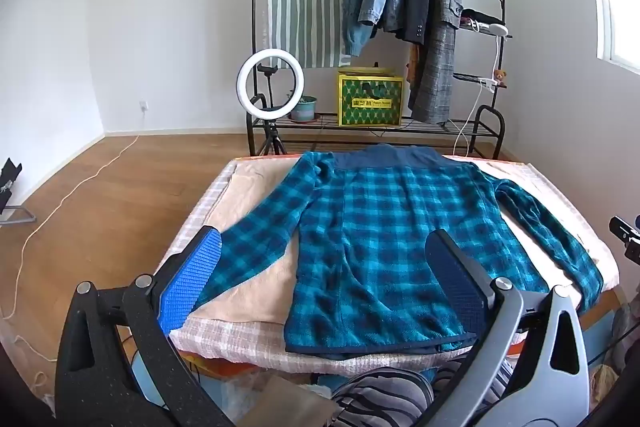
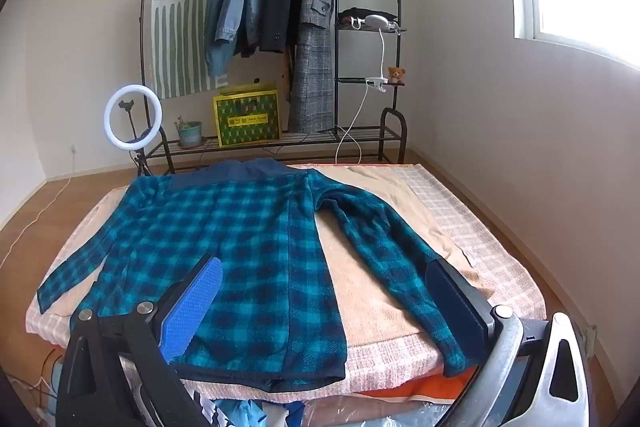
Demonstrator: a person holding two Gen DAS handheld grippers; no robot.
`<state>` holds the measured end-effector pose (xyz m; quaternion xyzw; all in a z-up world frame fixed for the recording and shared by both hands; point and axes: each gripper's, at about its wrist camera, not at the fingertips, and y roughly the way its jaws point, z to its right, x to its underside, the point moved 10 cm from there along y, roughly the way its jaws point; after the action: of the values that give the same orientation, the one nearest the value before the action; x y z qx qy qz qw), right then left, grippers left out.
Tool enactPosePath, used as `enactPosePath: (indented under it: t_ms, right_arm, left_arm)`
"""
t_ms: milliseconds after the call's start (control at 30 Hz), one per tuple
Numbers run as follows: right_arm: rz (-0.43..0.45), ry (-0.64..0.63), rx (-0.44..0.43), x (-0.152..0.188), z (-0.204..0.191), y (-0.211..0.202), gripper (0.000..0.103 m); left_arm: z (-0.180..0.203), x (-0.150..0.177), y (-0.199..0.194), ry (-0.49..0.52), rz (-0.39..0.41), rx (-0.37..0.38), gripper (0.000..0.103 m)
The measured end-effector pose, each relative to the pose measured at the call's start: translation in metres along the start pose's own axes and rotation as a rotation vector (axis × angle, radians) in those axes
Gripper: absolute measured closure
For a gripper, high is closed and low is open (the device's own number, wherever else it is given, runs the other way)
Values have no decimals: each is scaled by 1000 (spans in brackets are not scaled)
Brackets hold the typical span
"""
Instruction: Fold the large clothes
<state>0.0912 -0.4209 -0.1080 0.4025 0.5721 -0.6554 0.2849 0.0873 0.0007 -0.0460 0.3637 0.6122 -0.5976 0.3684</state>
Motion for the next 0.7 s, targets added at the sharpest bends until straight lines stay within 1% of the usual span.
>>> enactPosePath:
  t_ms: [33, 200, 367, 700]
  right_arm:
    - [13, -9, 4, -1, 0, 0, 0]
    - [11, -11, 7, -4, -1, -3, 0]
    - [17, -13, 7, -5, 0, -3, 0]
    - [26, -13, 7, -14, 6, -2, 0]
  left_arm:
    - [0, 0, 0, -2, -1, -2, 0]
    - [-1, -7, 3, -23, -21, -1, 0]
    - [-4, -4, 5, -37, -20, 19, 0]
    - [-6, -9, 5, -46, -12, 2, 0]
